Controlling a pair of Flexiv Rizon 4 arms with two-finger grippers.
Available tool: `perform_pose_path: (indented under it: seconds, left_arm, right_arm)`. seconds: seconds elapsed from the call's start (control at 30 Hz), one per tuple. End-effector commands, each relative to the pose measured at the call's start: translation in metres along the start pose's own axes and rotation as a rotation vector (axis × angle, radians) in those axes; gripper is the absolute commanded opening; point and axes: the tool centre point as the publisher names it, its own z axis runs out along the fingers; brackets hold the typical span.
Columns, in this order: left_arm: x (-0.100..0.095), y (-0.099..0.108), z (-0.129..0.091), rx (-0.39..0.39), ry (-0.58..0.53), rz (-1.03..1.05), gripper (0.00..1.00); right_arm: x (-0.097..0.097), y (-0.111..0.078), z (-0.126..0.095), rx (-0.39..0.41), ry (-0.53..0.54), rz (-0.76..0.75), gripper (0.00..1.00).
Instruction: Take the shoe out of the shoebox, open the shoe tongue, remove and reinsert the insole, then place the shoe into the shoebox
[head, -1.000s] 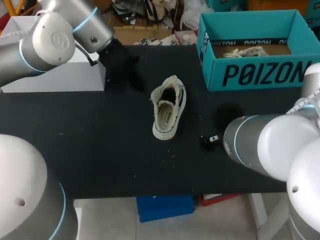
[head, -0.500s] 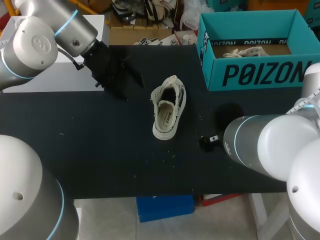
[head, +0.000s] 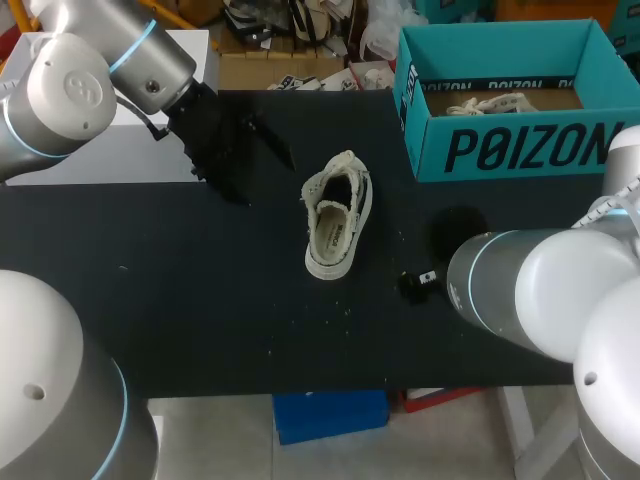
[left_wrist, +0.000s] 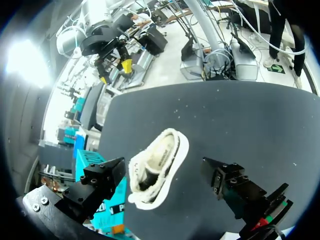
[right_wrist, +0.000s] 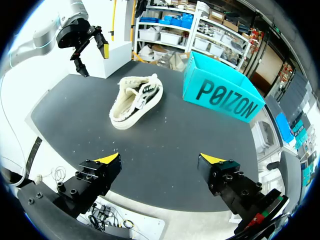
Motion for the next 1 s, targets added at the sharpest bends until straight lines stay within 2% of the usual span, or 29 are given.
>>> perform_pose_path:
  seconds: [0.03,0.27,0.47,0.5,0.6,0.7,0.93,1.0]
  left_arm:
    - [0.000,-0.001,0.000,-0.003,0.002,0.001,1.00]
    - [0.000,-0.001,0.000,-0.003,0.002,0.001,1.00]
    - [0.023,0.016,-0.006,0.091,0.027,-0.141,1.00]
    - [0.027,0.017,-0.005,0.126,0.003,-0.143,1.00]
    - [0.038,0.015,-0.002,0.110,-0.023,-0.204,1.00]
    - [0.048,0.013,-0.006,0.137,-0.130,-0.345,1.00]
    - [0.070,0.003,-0.010,0.090,-0.220,-0.624,1.00]
    - [0.073,0.001,-0.018,0.068,-0.260,-0.678,1.00]
  right_arm:
    - [0.003,0.000,0.001,-0.001,-0.005,0.002,1.00]
    - [0.003,0.000,0.001,-0.001,-0.005,0.002,1.00]
    - [0.003,0.000,0.001,-0.001,-0.005,0.002,1.00]
    - [0.003,0.000,0.001,-0.001,-0.005,0.002,1.00]
    - [0.003,0.000,0.001,-0.001,-0.005,0.002,1.00]
    - [0.003,0.000,0.001,-0.001,-0.005,0.002,1.00]
    - [0.003,0.000,0.001,-0.001,-0.005,0.002,1.00]
    - [0.003,0.000,0.001,-0.001,-0.005,0.002,1.00]
